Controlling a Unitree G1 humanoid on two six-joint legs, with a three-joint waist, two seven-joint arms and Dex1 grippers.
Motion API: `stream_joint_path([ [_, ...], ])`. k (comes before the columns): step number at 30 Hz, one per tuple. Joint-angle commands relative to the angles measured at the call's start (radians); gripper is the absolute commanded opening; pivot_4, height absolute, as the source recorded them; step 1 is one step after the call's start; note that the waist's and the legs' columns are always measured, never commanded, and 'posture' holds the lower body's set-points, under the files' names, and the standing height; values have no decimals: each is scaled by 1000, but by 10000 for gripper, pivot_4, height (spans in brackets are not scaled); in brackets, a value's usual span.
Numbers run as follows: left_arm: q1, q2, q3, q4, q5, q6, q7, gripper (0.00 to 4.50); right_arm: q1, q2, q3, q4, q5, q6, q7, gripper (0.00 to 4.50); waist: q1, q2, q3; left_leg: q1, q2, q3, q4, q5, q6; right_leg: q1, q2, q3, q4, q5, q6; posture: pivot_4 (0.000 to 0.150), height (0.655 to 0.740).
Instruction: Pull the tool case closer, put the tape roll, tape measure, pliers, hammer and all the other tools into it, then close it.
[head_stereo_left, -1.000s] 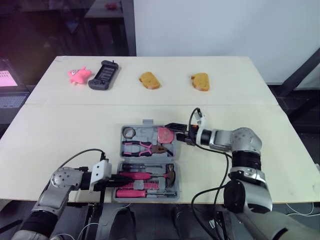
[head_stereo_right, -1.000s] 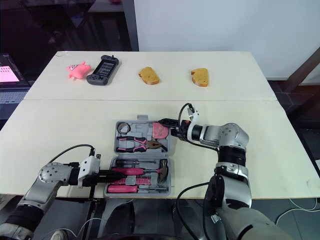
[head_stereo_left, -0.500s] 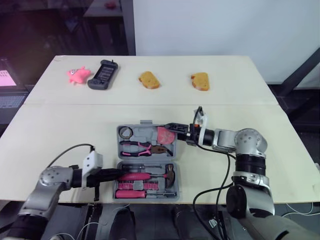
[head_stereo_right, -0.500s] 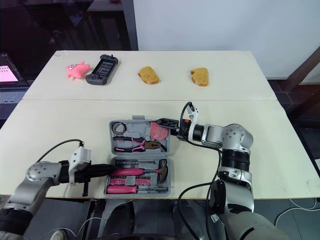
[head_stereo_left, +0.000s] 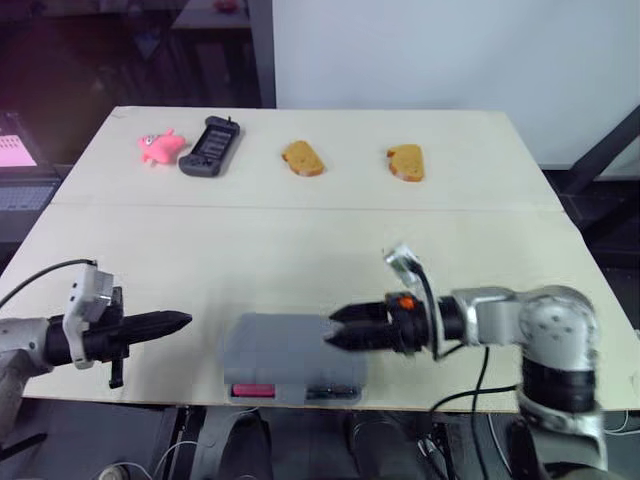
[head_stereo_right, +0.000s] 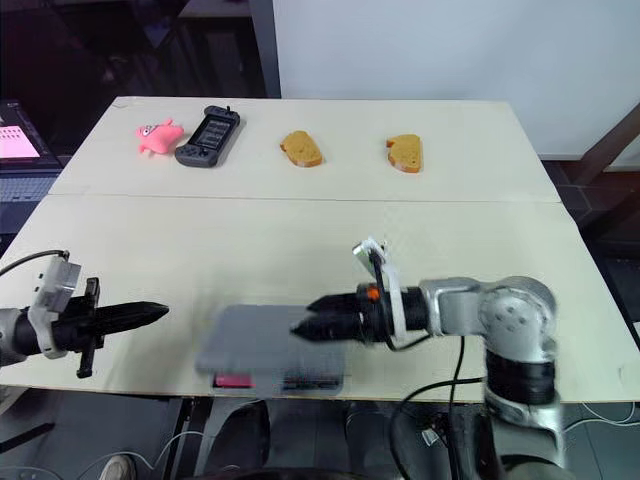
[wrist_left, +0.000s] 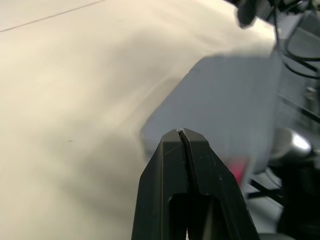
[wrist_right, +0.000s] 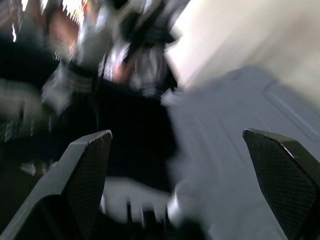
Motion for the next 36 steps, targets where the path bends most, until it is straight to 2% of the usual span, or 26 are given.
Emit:
stream_joint_path([
  [1, 20, 24, 73, -65, -48, 26, -38, 0, 14, -89, -70, -126, 123, -71, -47, 44417, -1, -2, 1, 0, 0, 0, 0, 0, 0, 0, 0, 0, 0, 0, 0, 1500, 7395],
  [5, 59, 23, 93, -86, -21, 25, -30, 0, 106, -136, -170, -242, 108, -264, -73, 44417, -1, -3, 2, 1, 0, 0, 1, 0, 0, 0, 0, 0, 0, -1, -3, 1500, 7395],
  [9, 88, -2, 105, -103, 43, -50, 0, 0, 331, -280, -204, -374, -205, -500, 102, 44417, 14, -4, 2, -1, 0, 1, 1, 0, 0, -1, -1, 0, -2, -1, -2, 1500, 7395],
  [15, 77, -18, 119, -75, 89, -96, 40, 0, 628, -361, -184, -353, -546, -846, 280, 44417, 28, -8, 4, 0, 0, 1, 3, 0, 0, 0, 0, 0, -2, -1, -2, 1500, 7395],
  [23, 77, -18, 107, -64, 95, -88, 49, 0, 720, -318, -112, -264, -666, -1038, 334, 44417, 25, -12, 4, 3, 0, 1, 5, 0, 0, 4, -1, 0, -2, 0, -4, 1500, 7395],
  [36, 104, -24, 120, -88, 130, -124, 68, 0, 731, -322, -53, -213, -710, -1103, 359, 44417, 26, -13, 4, 3, 0, 1, 5, 0, 0, 5, -1, 0, -2, 0, -4, 1500, 7395],
])
